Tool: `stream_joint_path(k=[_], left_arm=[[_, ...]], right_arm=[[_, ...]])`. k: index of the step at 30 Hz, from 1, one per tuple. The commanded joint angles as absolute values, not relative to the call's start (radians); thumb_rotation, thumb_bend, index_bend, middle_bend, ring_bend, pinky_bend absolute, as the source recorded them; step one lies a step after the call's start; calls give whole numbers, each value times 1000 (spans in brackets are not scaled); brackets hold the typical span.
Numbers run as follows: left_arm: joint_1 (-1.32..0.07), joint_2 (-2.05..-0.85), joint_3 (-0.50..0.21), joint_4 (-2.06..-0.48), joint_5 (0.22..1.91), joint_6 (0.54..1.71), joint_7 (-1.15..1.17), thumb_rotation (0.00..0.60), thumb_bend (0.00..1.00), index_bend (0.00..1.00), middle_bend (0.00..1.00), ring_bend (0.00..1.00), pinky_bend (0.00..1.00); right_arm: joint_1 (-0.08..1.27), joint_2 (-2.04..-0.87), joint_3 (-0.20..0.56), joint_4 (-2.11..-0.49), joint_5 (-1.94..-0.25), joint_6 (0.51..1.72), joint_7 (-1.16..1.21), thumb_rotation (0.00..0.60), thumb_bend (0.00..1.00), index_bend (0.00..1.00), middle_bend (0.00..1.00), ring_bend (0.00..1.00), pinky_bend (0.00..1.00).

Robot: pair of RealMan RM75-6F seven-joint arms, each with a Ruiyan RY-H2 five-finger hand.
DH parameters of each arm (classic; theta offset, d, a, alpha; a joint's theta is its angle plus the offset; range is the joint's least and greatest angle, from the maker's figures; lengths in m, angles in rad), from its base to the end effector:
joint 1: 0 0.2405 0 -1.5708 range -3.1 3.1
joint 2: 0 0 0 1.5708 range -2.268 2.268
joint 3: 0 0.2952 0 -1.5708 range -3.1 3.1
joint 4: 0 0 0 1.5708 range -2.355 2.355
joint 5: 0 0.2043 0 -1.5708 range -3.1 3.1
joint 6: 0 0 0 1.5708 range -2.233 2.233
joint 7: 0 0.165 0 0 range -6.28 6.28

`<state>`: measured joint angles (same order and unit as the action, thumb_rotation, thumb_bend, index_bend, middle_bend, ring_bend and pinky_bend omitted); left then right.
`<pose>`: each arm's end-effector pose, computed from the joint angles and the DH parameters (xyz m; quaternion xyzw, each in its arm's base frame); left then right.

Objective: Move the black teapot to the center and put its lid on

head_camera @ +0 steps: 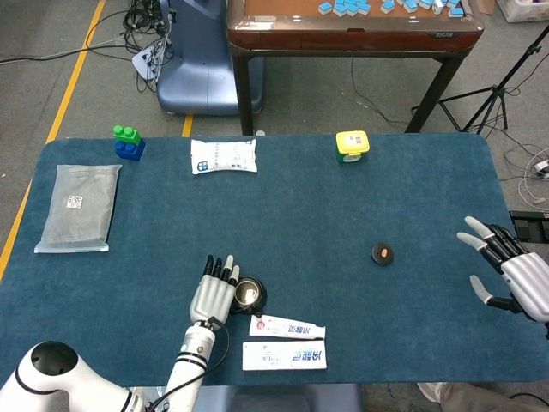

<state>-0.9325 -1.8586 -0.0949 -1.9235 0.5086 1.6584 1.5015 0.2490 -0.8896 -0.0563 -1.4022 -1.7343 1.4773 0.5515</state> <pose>-0.0898 0.2909 -0.0731 -0.8077 -0.2237 -0.1165 0.5329 -0.3336 -0.2390 0.2545 0.6837 -0.3815 0.4286 0.4508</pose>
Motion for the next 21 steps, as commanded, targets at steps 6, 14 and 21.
stream_joint_path(k=[6, 14, 21], left_arm=[[-924, -1876, -91, -1879, 500, 1649, 1504, 600, 721, 0, 0, 0, 0], [-914, -1870, -96, -1870, 501, 1648, 1503, 600, 717, 0, 0, 0, 0], [-909, -1870, -94, -1889, 525, 1710, 1535, 600, 686, 0, 0, 0, 0]], right_arm=[[244, -890, -56, -1395, -1737, 1483, 557, 600, 516, 117, 0, 0, 0], [246, -891, -51, -1401, -1736, 1478, 550, 600, 516, 117, 0, 0, 0], [248, -892, -51, -1407, -1741, 1476, 545, 600, 517, 117, 0, 0, 0]])
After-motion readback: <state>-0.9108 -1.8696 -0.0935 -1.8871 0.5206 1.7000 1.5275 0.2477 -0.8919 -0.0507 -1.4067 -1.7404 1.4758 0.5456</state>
